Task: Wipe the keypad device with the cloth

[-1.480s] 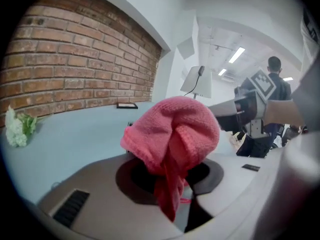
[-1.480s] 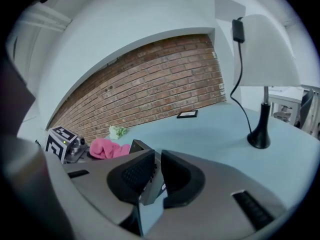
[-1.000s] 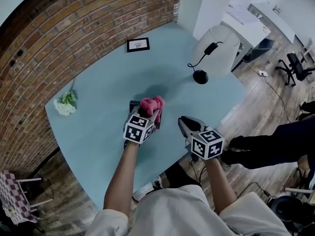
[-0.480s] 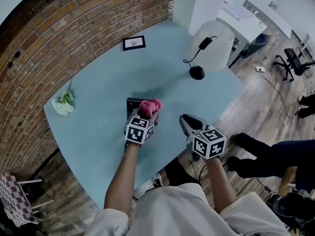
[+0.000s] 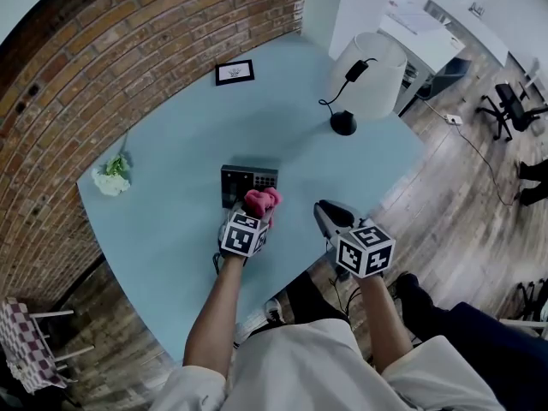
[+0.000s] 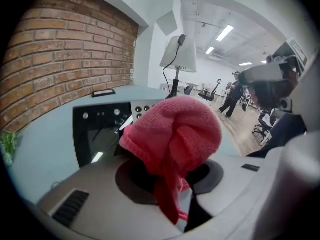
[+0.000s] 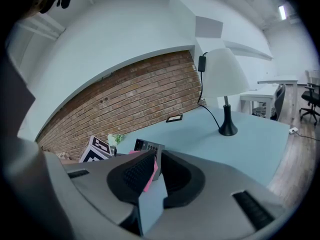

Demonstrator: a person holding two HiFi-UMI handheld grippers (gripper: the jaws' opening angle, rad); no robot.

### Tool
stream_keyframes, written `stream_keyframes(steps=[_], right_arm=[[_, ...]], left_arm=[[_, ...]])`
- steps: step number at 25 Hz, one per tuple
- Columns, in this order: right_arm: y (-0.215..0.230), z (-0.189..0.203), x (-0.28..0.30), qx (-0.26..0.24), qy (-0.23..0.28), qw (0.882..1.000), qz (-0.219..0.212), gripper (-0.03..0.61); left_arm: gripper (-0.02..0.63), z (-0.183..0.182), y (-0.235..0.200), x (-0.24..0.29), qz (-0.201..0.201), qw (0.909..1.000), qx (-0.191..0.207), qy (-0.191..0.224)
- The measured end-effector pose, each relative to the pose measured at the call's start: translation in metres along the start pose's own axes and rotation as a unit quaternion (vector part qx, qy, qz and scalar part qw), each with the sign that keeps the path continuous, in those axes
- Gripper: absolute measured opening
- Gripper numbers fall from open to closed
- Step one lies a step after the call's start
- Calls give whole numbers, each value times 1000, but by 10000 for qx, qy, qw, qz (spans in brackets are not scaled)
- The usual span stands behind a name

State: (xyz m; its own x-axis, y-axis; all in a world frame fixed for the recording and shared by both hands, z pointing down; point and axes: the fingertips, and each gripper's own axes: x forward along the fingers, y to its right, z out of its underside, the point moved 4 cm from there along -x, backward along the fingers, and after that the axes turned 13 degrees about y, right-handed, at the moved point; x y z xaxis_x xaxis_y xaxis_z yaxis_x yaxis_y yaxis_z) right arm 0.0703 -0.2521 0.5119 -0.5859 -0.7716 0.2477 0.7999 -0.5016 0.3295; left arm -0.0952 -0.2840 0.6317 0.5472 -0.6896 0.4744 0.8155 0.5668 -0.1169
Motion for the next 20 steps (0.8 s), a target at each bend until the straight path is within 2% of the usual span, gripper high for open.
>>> stream_keyframes(steps=[6, 13, 15, 18, 20], right_arm=[[-1, 0, -11, -12, 48, 10000, 40, 66], [-5, -1, -25, -98, 104, 9998, 98, 64], [-7, -1, -29, -115, 118, 9998, 101, 66], [-8, -1, -35, -168, 135, 9997, 133, 66], [-9, -1, -41, -178, 163, 9995, 187, 66]], left_arm=[[153, 8, 2, -1, -90, 9999, -69, 35], [153, 24, 10, -6, -58, 9998, -137, -166], [153, 30, 11, -9, -86, 9993, -294, -205], [152, 35, 10, -17, -169, 9968, -780, -78], [152, 37, 10, -25, -180, 9962, -854, -32]])
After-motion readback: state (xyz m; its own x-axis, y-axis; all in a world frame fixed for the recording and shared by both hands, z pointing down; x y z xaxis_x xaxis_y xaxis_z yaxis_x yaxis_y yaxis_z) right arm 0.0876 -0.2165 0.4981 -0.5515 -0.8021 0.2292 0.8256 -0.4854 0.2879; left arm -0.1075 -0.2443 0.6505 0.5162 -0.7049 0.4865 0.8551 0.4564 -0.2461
